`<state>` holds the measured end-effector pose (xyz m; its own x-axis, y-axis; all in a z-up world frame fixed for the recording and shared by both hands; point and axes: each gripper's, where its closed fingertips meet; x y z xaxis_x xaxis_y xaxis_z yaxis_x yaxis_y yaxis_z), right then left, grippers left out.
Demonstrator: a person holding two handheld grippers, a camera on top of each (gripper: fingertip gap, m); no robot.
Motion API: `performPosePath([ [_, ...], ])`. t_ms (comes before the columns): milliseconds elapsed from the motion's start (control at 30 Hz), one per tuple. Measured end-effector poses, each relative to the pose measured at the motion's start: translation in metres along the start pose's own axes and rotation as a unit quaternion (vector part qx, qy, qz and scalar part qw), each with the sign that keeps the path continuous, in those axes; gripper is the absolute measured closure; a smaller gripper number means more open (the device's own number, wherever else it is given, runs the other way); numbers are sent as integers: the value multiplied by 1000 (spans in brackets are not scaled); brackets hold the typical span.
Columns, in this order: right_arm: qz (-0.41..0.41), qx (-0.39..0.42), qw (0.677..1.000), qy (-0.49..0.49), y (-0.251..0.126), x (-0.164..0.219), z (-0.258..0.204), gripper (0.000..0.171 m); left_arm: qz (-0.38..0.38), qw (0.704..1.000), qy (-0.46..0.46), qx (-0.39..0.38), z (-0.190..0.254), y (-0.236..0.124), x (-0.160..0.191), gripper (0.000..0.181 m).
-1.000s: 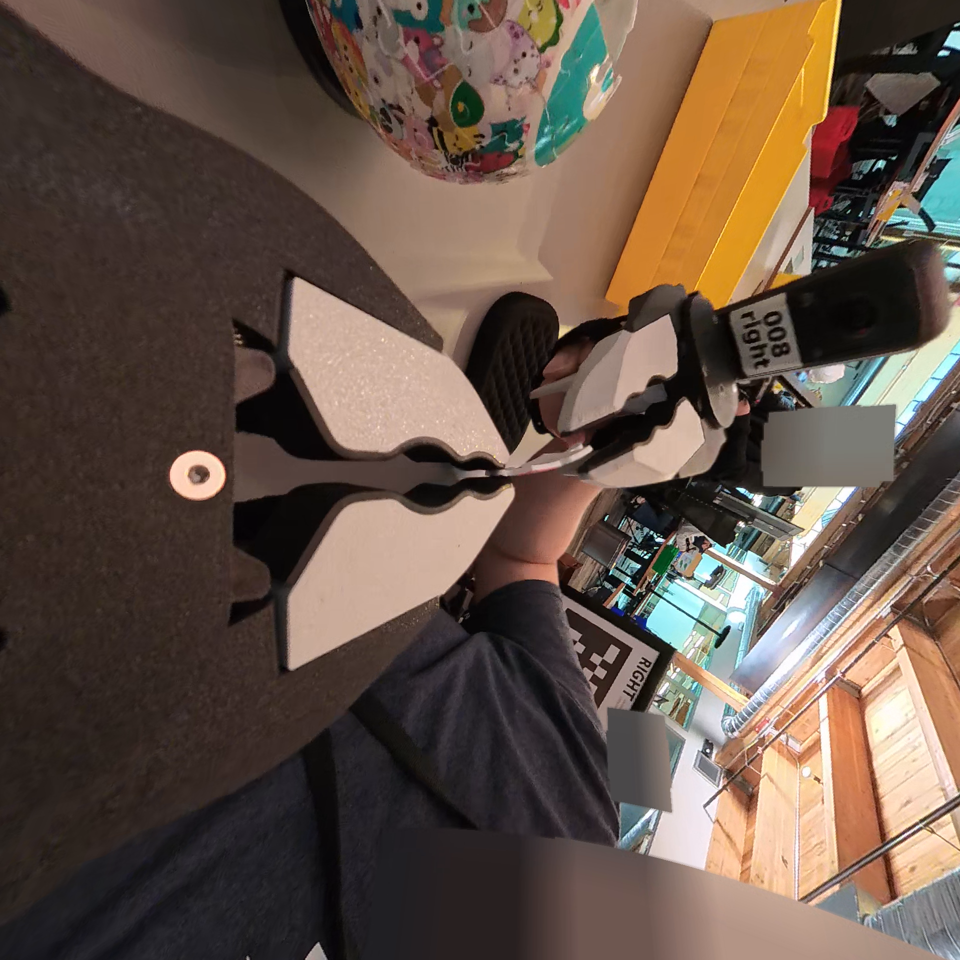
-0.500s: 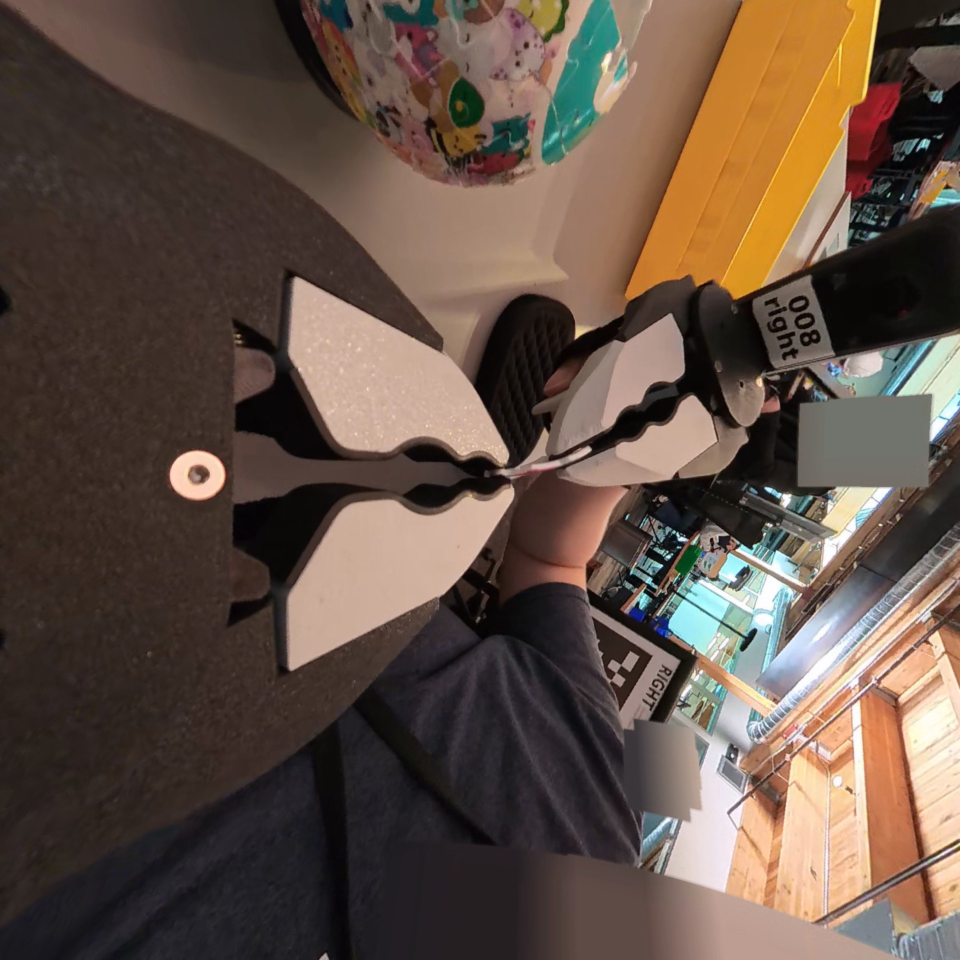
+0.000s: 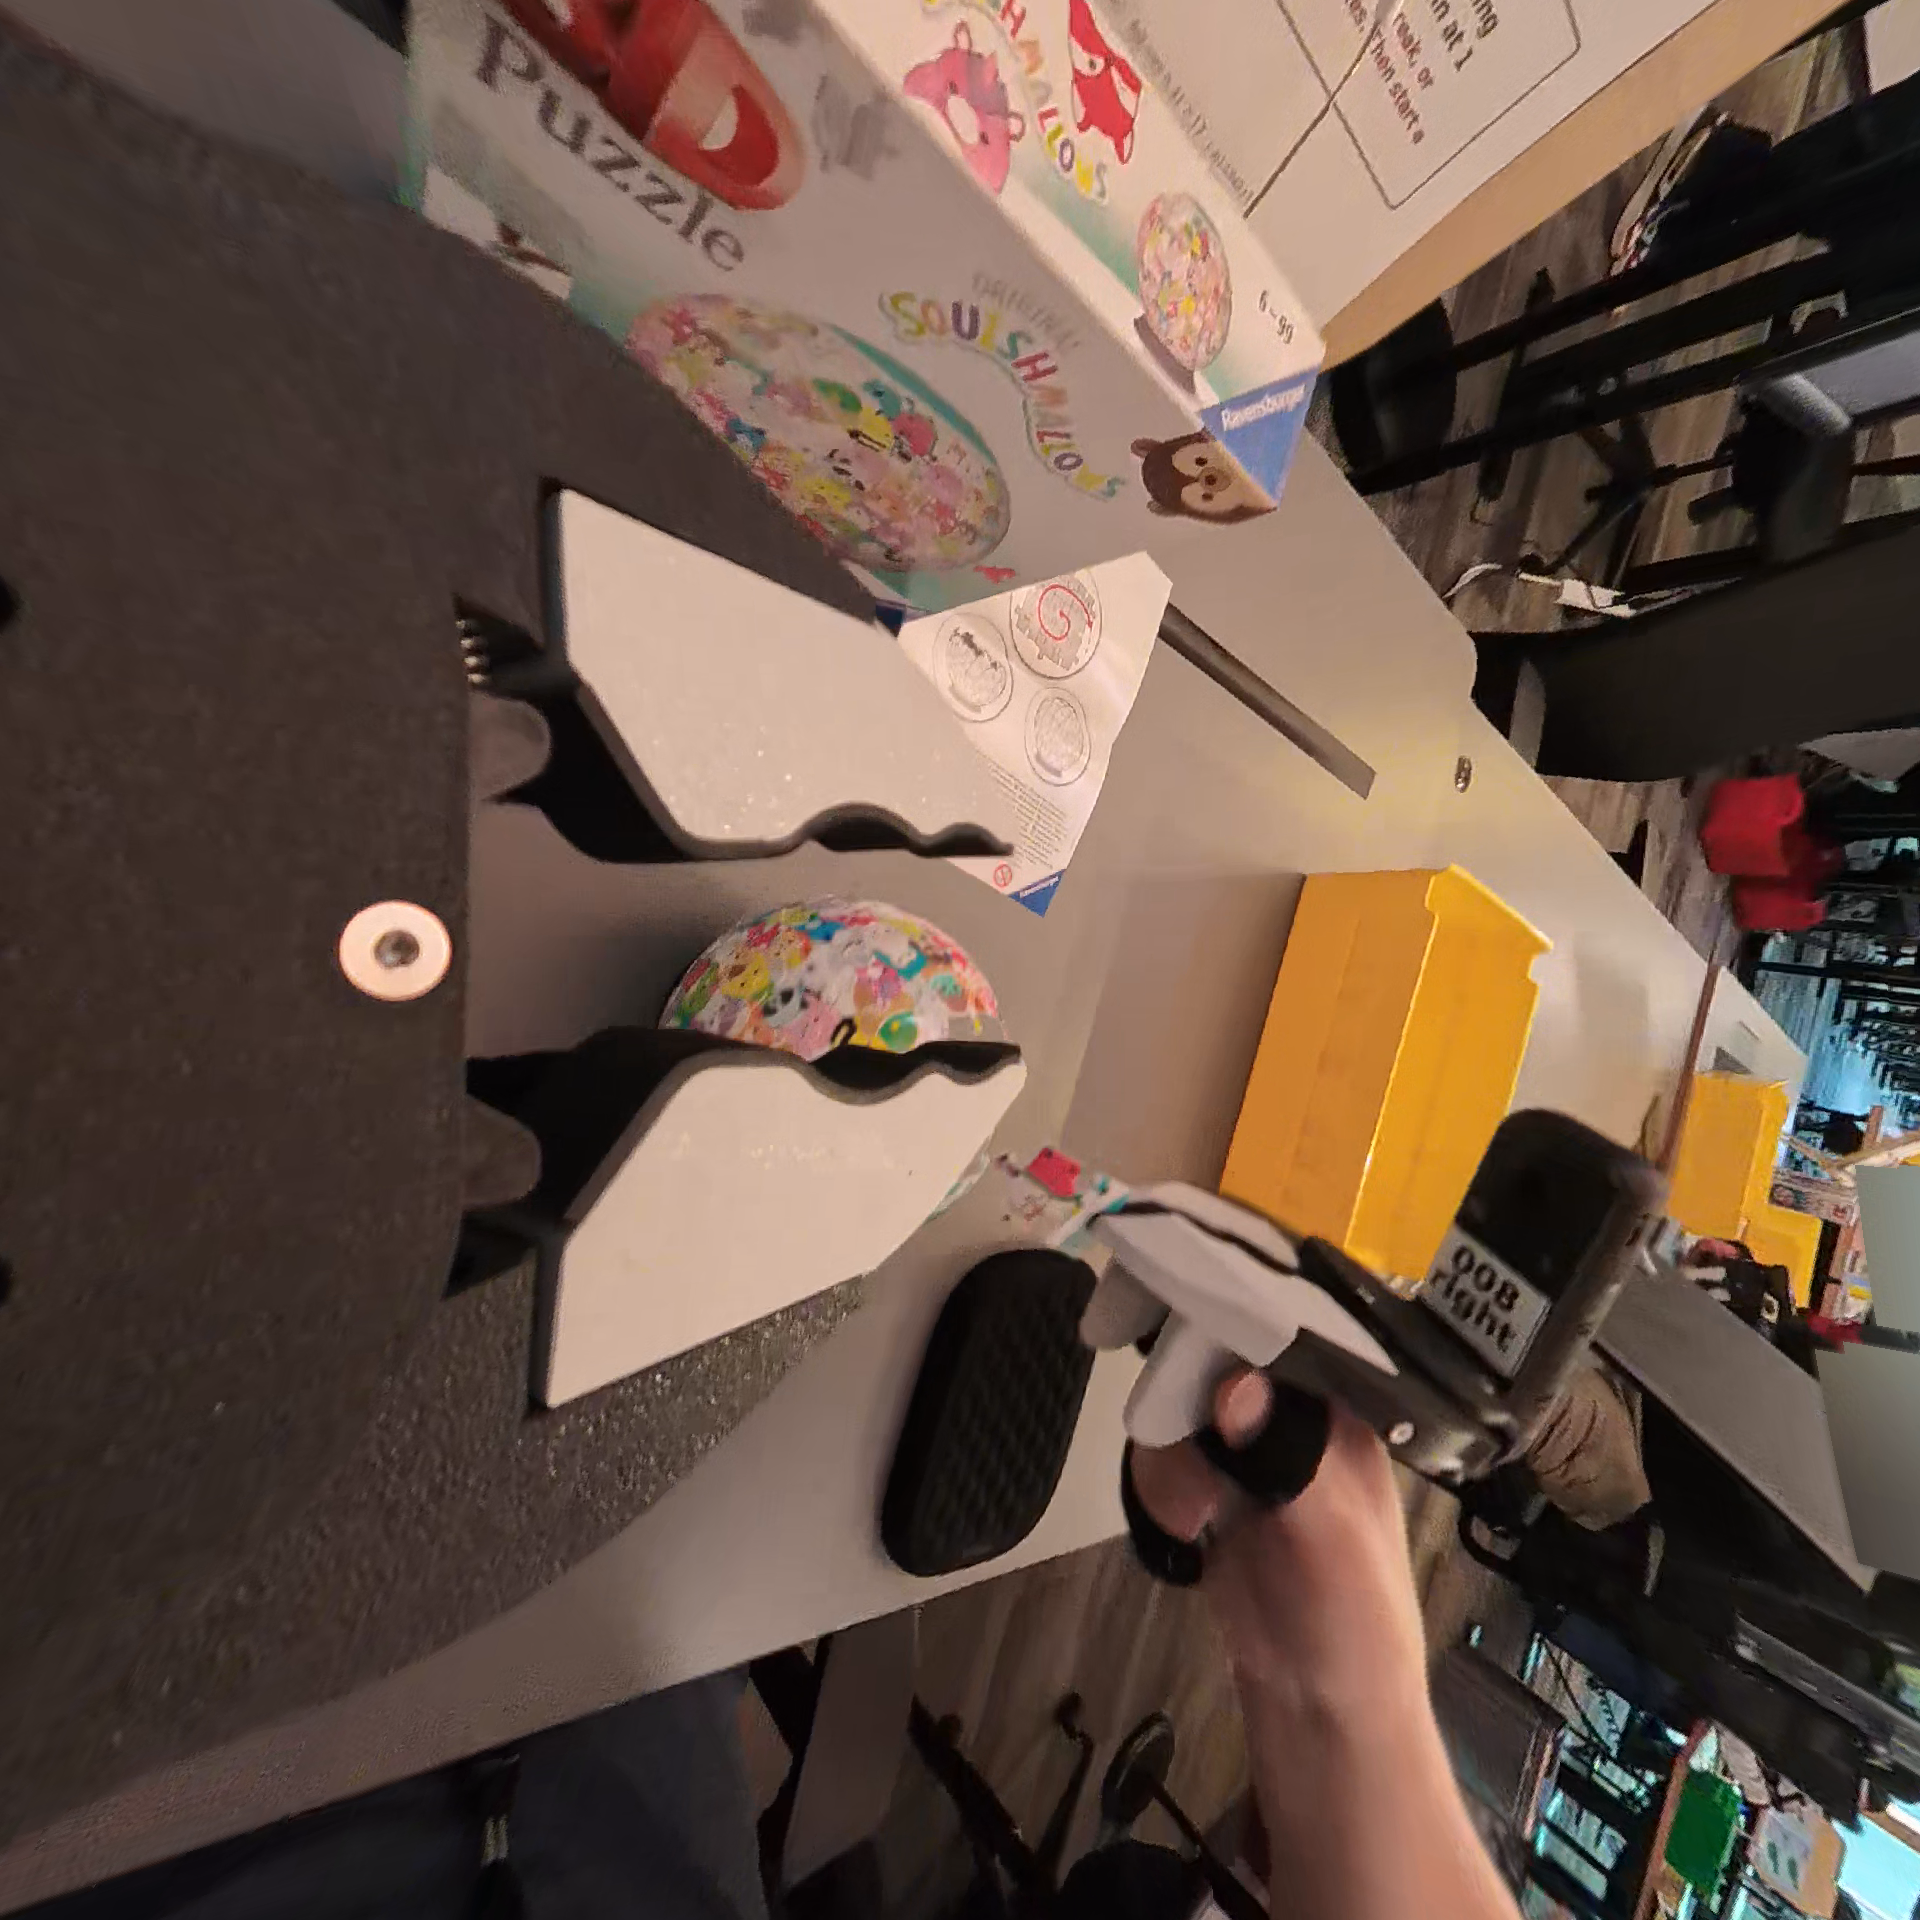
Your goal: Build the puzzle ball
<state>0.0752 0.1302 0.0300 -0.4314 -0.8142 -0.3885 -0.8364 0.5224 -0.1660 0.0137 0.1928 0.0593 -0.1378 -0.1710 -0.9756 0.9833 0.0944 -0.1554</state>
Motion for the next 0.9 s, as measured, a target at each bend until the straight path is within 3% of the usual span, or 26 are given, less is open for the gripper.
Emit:
performPosePath([
  [167,12,10,998,58,9,9,15,168,-25,998,-33,42,-10,21,31,136],
  [300,-6,26,999,22,18,20,18,168,-28,992,-75,100,1,29,47,135],
  [900,-17,57,997,40,28,29,29,168,-112,989,-47,88,-8,34,84,109],
])
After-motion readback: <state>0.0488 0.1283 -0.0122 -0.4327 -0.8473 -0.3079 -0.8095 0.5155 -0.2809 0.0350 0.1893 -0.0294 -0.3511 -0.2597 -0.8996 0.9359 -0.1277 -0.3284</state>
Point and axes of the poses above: each gripper's, where its closed fingertips meet, y out along the fingers, x out of its underside, z = x × y across the jaws, and after that the axes turned 11 degrees about z, right-handed
